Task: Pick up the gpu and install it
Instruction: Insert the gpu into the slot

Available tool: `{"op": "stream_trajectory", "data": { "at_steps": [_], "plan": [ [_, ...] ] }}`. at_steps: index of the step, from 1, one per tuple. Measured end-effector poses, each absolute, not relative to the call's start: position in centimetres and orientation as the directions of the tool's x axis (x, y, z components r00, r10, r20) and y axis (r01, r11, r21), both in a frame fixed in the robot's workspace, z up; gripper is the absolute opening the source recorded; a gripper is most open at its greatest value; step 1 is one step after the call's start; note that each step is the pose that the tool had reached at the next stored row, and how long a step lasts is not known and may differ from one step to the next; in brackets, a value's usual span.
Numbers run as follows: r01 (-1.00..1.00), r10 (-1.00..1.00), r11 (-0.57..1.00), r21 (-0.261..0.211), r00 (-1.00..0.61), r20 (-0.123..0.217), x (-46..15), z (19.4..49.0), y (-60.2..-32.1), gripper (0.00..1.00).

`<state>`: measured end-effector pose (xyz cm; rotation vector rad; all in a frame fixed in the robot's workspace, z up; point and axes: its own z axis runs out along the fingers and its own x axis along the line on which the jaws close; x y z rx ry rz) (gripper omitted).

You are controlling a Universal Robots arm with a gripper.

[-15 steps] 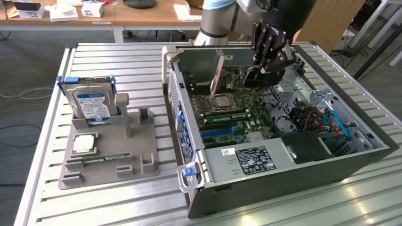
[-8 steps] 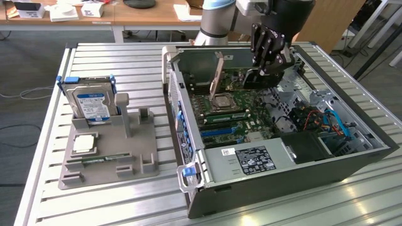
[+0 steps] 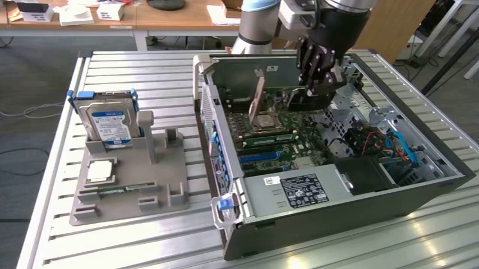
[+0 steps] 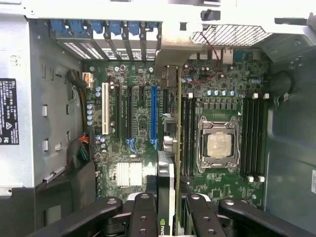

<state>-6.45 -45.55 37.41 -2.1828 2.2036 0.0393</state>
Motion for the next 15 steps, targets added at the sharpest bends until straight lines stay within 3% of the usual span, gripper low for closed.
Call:
{"op": "stream_trajectory", "data": {
  "at_steps": [15],
  "plan": [
    [-1.000, -0.999, 0.010, -0.010, -0.009, -0.046, -6.5, 34.9, -45.5, 0.27]
  ]
}}
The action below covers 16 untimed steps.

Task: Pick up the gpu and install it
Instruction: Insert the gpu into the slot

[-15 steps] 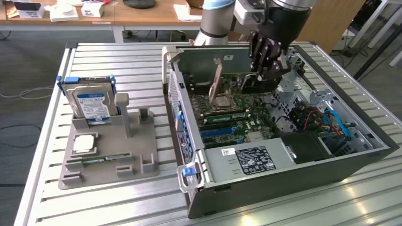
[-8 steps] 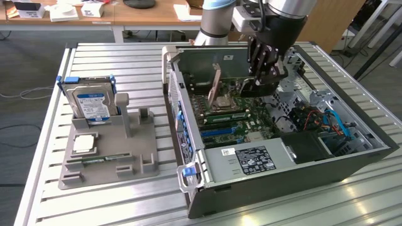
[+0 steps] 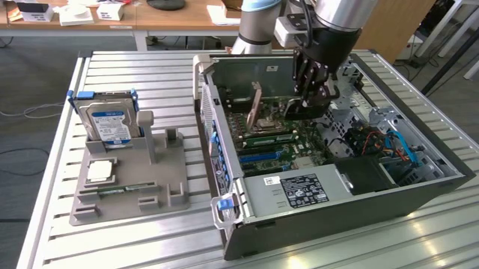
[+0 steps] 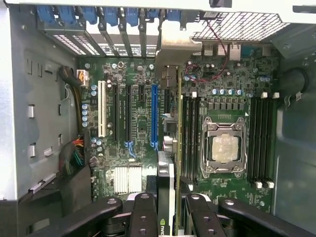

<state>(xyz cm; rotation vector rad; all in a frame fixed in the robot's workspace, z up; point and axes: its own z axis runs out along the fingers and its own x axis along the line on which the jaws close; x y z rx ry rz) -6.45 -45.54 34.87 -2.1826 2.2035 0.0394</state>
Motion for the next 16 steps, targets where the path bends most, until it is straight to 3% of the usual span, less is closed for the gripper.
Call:
{"op": "stream_trajectory", "data": {
  "at_steps": [16],
  "plan": [
    [-1.000, -0.999, 0.010, -0.010, -0.009, -0.046, -6.4, 33.3, -45.5, 0.27]
  ]
}}
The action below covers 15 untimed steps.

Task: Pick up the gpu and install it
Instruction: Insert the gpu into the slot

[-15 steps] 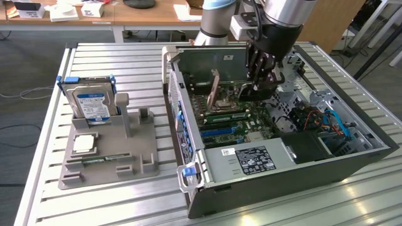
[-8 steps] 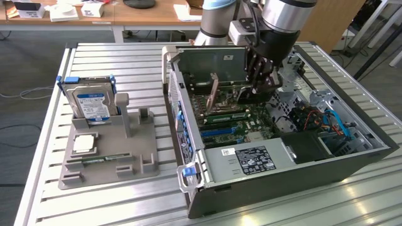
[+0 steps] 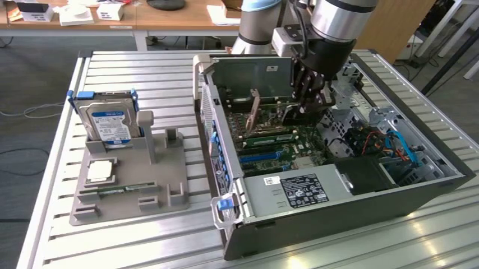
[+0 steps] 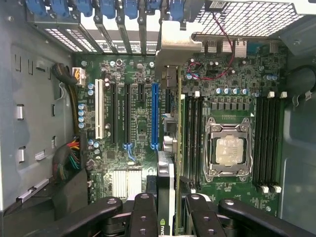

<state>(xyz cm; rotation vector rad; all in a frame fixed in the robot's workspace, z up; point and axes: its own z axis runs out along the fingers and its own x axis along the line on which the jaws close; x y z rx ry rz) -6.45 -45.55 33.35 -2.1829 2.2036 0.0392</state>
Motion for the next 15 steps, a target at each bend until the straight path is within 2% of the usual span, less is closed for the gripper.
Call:
{"op": "stream_trajectory", "data": {
  "at_steps": [15],
  "plan": [
    [-1.000, -0.999, 0.010, -0.010, -0.009, -0.046, -7.14, 33.18, -45.55, 0.27]
  ]
}}
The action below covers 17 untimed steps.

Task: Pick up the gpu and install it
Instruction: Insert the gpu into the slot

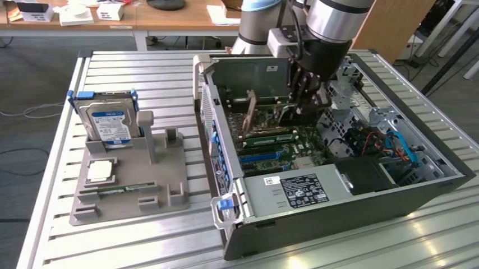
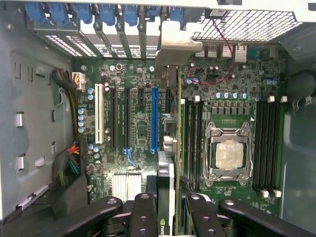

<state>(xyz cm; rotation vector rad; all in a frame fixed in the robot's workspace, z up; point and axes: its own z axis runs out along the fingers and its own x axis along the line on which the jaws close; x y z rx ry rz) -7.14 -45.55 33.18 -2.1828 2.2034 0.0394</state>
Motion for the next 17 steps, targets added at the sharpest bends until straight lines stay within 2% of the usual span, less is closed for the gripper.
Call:
{"op": "stream_trajectory", "data": {
  "at_steps": [17],
  "plan": [
    [-1.000, -0.999, 0.010, -0.010, -0.009, -0.045, -7.3, 31.7, -45.5, 0.27]
  ]
}}
